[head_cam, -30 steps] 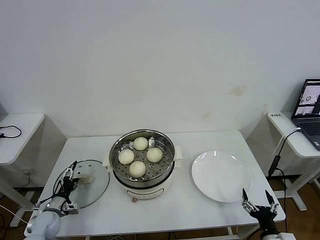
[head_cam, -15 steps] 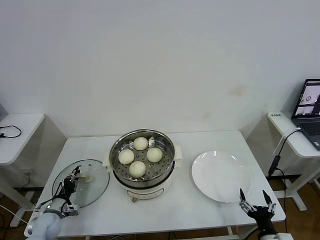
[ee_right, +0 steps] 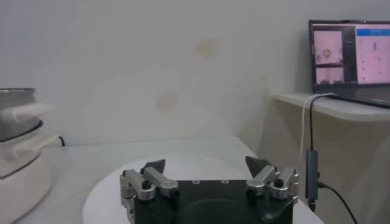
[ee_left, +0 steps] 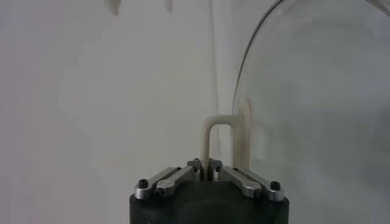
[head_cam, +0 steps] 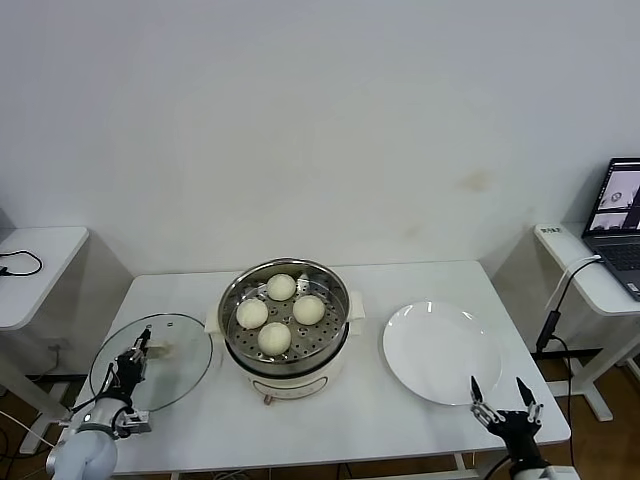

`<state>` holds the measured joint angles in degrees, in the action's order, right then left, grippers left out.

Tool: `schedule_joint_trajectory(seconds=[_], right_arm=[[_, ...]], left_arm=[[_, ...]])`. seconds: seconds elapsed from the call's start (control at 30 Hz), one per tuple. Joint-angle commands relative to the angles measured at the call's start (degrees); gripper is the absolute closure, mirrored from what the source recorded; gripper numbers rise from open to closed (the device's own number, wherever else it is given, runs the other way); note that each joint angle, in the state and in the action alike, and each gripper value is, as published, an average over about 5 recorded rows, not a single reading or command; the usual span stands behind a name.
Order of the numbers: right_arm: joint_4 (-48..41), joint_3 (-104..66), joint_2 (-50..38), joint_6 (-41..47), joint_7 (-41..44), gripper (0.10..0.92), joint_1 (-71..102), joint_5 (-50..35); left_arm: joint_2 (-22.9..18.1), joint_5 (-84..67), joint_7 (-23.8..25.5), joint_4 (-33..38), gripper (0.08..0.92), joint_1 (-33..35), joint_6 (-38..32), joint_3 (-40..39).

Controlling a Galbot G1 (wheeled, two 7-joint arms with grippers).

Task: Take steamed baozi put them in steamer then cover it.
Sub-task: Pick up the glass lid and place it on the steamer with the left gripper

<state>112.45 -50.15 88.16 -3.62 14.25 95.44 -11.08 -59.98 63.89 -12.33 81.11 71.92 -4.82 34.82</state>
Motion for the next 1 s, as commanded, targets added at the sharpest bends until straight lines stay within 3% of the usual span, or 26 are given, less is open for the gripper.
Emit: schedule_joint_trajectory(seconds=[0.03,0.3,0.5,0.77,1.0], right_arm=[[0.2,0.5,-0.5,-0.8,0.8,0.203,0.3,1.3],[0.0,1.6,-1.8,-1.3,1.6,0.203,0.4,1.9],[-0.6,2.6,-2.2,-1.6,1.8,0.202,0.1,2.7],[-1.7,2.1,-1.5,-2.4,1.8,0.202,-0.6,7.2],[-3.8,1.5,0.3,-4.4,1.3,0.203,-0.4,13.7]], left_arm=[[-0.1,-0.7,3.3,15.3,0.862,8.0,6.6,7.8],[0.9,-3.4,11.2,27.0,0.862,12.1,11.3,13.8],[4.3,-6.9,15.7,33.2,0.862,12.5,13.8,13.7],[9.9,-9.5,20.1,39.6,0.862,8.0,20.8,0.3],[11.4,-10.5,22.3,39.3,0.862,-3.8,27.9,-15.1]])
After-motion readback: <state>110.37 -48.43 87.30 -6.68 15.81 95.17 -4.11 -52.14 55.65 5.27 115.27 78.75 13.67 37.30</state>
